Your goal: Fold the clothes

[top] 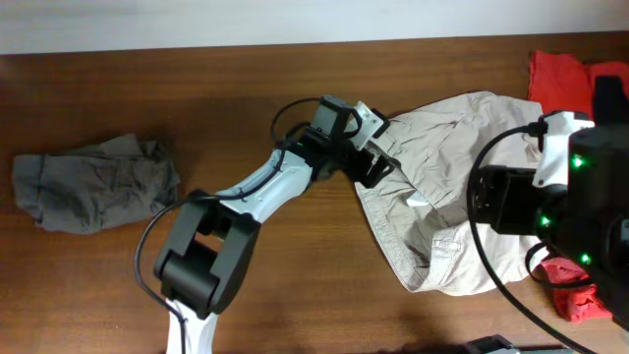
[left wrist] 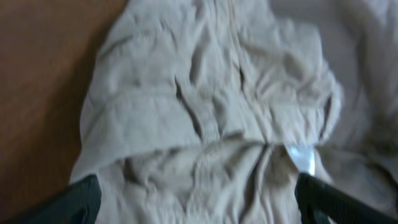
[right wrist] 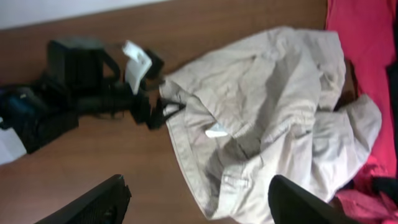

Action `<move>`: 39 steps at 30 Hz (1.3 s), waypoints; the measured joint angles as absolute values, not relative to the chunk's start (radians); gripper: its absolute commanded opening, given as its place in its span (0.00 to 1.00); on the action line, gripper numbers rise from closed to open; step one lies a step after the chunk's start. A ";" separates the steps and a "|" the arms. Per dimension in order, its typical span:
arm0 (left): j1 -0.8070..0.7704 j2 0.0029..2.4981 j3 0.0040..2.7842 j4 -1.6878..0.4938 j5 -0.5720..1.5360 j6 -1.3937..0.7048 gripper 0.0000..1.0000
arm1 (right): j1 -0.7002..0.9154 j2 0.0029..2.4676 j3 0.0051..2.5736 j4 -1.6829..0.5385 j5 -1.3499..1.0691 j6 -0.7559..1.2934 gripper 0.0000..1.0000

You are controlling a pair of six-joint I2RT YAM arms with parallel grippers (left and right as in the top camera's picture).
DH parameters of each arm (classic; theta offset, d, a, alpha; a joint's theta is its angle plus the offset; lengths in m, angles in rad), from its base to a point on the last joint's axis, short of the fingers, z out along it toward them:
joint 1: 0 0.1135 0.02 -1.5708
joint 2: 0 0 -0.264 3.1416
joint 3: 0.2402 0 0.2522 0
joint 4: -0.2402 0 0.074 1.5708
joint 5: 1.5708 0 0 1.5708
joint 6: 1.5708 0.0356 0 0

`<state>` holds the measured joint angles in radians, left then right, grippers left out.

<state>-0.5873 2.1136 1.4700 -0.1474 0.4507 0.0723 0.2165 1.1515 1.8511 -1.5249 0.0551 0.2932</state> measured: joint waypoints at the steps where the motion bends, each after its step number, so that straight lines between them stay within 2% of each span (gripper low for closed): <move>1: -0.587 2.121 1.470 -0.120 0.442 0.067 0.97 | 0.216 1.155 1.851 -1.536 0.055 0.292 0.77; 10: -0.588 2.132 1.470 -0.048 0.292 0.083 0.92 | 0.216 1.156 1.849 -1.610 0.056 0.292 0.76; 16: -0.588 2.132 1.470 -0.146 0.186 0.192 0.91 | 0.216 1.156 1.849 -1.630 0.056 0.292 0.75; 24: -0.588 2.132 1.470 -0.085 0.095 0.365 0.89 | 0.216 1.156 1.849 -1.631 0.057 0.292 0.76; 29: -0.588 2.133 1.470 -0.002 0.084 0.414 0.55 | 0.216 1.156 1.849 -1.634 0.070 0.292 0.76; 31: -0.588 2.142 1.470 0.020 0.085 0.424 0.54 | 0.216 1.156 1.849 -1.636 0.072 0.292 0.76; 33: -0.589 2.160 1.470 0.030 0.085 0.427 0.47 | 0.216 1.156 1.849 -1.640 0.073 0.292 0.76; 36: -0.591 2.203 1.470 0.033 0.085 0.436 0.23 | 0.216 1.156 1.849 -1.646 0.075 0.292 0.76; 38: -0.593 2.226 1.470 0.038 0.077 0.439 0.01 | 0.216 1.156 1.849 -1.648 0.076 0.291 0.76; 39: -0.593 2.231 1.470 0.038 0.069 0.436 0.00 | 0.216 1.156 1.849 -1.649 0.075 0.291 0.76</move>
